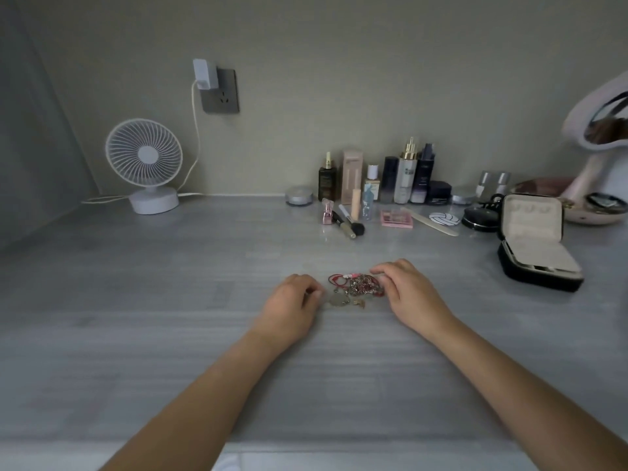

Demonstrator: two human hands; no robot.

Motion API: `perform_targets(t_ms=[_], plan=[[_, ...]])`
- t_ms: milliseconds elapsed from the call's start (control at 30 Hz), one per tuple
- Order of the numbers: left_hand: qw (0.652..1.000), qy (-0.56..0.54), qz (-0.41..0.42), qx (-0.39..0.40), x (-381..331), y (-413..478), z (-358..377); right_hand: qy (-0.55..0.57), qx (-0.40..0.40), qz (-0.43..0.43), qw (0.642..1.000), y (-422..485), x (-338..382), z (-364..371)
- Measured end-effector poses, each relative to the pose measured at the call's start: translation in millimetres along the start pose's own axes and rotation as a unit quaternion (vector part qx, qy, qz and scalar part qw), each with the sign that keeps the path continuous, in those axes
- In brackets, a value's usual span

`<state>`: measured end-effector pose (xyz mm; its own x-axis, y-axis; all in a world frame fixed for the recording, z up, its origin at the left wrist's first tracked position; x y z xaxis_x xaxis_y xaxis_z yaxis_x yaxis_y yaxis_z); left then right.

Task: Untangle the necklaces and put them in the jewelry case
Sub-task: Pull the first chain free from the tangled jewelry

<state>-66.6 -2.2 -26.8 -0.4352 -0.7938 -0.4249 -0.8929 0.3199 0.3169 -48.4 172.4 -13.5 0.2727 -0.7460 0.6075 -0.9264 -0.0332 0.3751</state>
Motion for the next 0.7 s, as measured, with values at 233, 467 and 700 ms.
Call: perform_targets(t_ms=[233, 467, 700], plan=[[1.0, -0.006, 0.005, 0.001, 0, -3, -1, -0.013, -0.005, -0.028, 1.0, -2, 7, 4], [0.999, 0.05, -0.001, 0.02, -1, 1, 8, -0.016, -0.001, -0.043, 0.999, -2, 8, 7], [0.972, 0.18, -0.073, 0.133, -7, 31, 22, -0.018, 0.01, -0.035, 0.999, 3, 7, 7]])
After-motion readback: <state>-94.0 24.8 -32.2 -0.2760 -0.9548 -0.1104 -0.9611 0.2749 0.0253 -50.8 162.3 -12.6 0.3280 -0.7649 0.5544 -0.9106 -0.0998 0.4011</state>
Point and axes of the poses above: each hand's wrist, its own y-axis towards the middle knuckle, its own z-axis out of the palm, x = y × z, the point moved 10 cm from there along y, towards the middle knuckle, and after that the axes turned 14 degrees about y, right-handed, at the moved point
